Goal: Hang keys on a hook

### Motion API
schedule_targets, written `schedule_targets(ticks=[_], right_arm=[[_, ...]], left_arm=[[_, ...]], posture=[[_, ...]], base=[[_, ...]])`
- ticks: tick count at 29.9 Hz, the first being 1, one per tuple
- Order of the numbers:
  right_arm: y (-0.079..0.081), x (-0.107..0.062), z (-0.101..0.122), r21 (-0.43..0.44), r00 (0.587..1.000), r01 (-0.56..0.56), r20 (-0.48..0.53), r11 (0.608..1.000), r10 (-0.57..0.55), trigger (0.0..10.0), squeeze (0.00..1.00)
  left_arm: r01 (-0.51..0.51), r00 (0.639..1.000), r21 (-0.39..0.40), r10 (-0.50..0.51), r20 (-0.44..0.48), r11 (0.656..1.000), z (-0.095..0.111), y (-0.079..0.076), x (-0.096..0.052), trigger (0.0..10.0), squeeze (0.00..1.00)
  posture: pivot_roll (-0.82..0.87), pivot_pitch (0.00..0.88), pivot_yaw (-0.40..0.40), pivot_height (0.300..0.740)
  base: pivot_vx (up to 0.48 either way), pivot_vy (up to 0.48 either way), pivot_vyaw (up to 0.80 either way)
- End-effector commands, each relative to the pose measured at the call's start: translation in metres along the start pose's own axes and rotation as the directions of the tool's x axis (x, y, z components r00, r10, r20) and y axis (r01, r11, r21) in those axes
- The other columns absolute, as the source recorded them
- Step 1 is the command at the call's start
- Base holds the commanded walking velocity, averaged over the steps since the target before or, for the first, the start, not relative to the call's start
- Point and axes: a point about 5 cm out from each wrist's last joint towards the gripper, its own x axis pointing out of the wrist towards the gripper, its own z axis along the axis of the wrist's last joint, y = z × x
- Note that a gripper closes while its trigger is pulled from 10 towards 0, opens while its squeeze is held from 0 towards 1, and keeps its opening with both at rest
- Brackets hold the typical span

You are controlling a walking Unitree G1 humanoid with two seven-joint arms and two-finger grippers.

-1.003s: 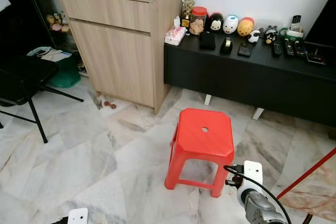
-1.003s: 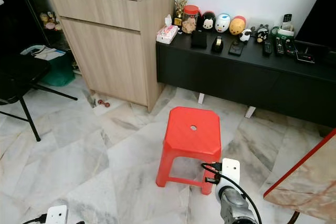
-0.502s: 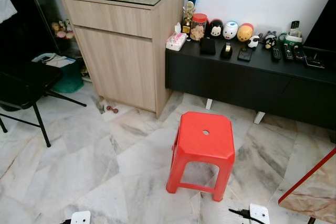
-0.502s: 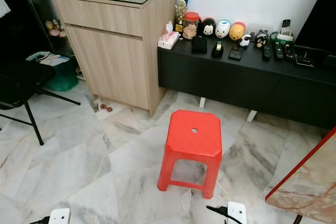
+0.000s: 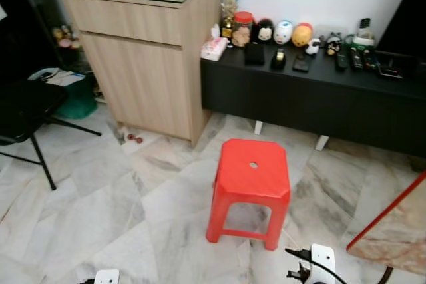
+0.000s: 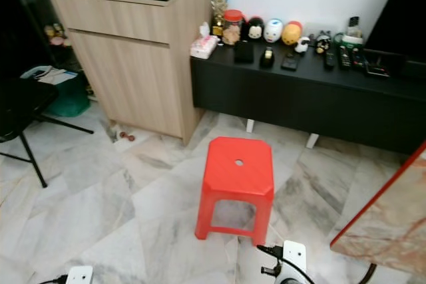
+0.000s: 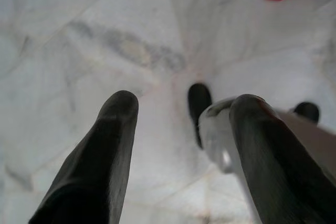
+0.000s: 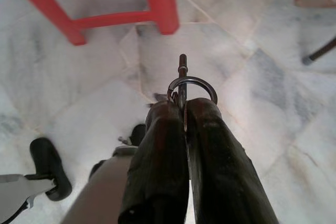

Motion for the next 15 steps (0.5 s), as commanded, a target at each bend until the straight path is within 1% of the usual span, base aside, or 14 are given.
schedule_targets(ticks=[1,3,5,8,15], right_arm=[[0.0018,0.0004,0.0038,0.026,1.0,0.001,0.012,1.0,-0.002,10.0,0.0],[0.0018,0.0004,0.0031,0.039,1.0,0.002,0.01,0.999,-0.003,10.0,0.0],[0.0008,0.0002,0.0019,0.019,1.0,0.006,0.007,1.0,-0.006,10.0,0.0],[0.0001,0.0,0.001,0.027,1.0,0.008,0.007,1.0,-0.009,10.0,0.0],[-0.0003,0.0,0.0025,0.037,1.0,0.005,0.021,0.999,-0.005,10.0,0.0]], left_arm=[[-0.001,0.999,0.016,0.002,-0.033,1.0,-0.0061,0.0006,-0.001,10.0,0.0],[-0.001,0.999,0.015,0.002,-0.034,1.0,-0.0066,0.0006,-0.0012,10.0,0.0],[-0.001,0.999,0.015,0.001,-0.035,1.0,-0.0074,0.0006,-0.0014,10.0,0.0],[0.0,0.999,0.013,0.001,-0.035,1.0,-0.0076,0.0006,-0.0015,10.0,0.0],[0.004,0.999,0.011,-0.003,-0.037,1.0,-0.0081,-0.0001,-0.0016,10.0,0.0]], posture=[[-0.03,0.045,-0.03,0.74],[-0.03,0.045,-0.03,0.74],[-0.03,0.045,-0.03,0.74],[-0.03,0.045,-0.03,0.74],[-0.03,0.047,-0.034,0.74]], base=[[0.0,-0.281,-0.78],[0.0,-0.283,-0.78],[0.0,-0.281,-0.78],[0.0,-0.284,-0.76],[0.0,-0.281,0.0]])
